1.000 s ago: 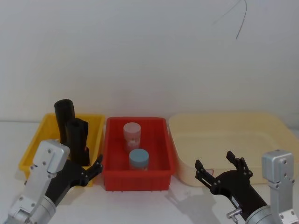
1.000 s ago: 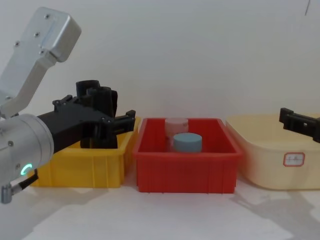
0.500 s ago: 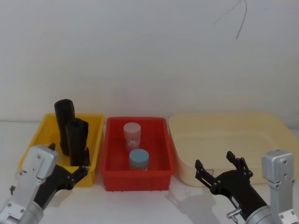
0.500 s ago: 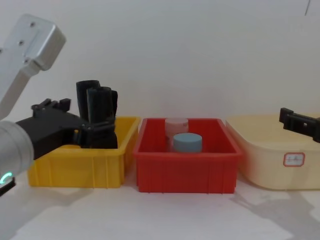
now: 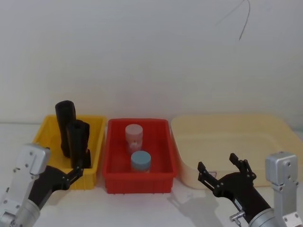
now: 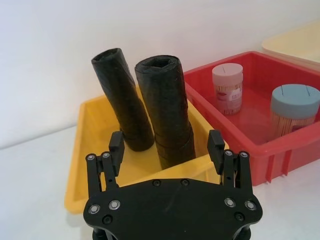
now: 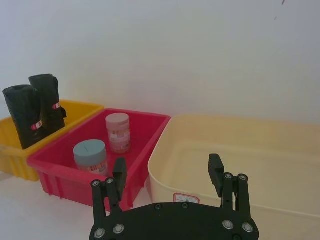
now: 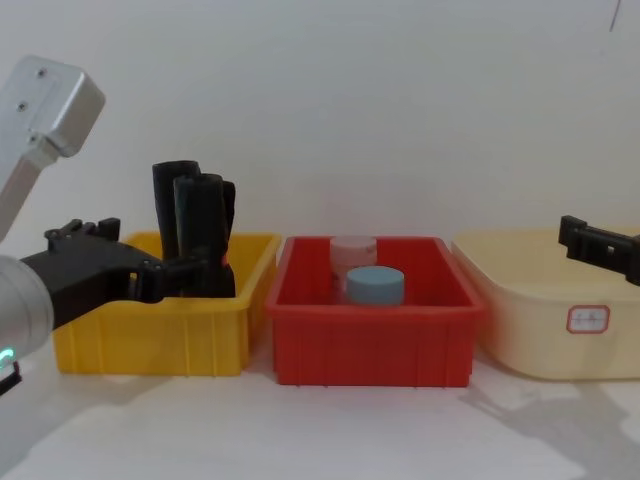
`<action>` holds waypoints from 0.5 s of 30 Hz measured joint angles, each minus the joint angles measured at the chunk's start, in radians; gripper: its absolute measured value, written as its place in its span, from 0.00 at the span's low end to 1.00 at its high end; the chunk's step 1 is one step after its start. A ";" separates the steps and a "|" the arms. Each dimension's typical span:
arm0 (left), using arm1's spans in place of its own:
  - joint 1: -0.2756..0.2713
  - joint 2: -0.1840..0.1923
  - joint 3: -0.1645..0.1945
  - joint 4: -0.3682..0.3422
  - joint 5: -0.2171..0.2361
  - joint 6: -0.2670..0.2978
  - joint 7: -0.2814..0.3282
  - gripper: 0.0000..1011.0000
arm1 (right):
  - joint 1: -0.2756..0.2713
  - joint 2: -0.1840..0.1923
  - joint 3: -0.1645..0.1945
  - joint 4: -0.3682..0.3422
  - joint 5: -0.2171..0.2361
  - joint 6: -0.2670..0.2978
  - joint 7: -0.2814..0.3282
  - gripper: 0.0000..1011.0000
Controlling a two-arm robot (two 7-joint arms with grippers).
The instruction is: Pick up the garbage bag with the one hand and transfer it to the other hand.
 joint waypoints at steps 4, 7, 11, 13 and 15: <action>-0.025 -0.021 -0.001 0.039 -0.019 0.000 -0.023 0.99 | 0.000 0.000 0.000 0.000 0.000 0.000 0.000 0.99; -0.047 -0.037 0.000 0.072 -0.030 -0.003 -0.040 0.99 | 0.000 0.000 0.000 0.000 0.000 0.000 0.000 0.99; -0.085 -0.065 0.003 0.126 -0.042 -0.013 -0.064 0.99 | 0.000 0.000 0.000 0.000 0.000 0.000 0.000 0.99; -0.095 -0.073 0.004 0.141 -0.045 -0.016 -0.070 0.99 | 0.000 0.000 0.000 0.000 0.000 0.000 0.000 0.99; -0.111 -0.085 0.004 0.164 -0.048 -0.023 -0.077 0.99 | 0.000 0.000 0.000 0.000 0.000 0.000 0.000 0.99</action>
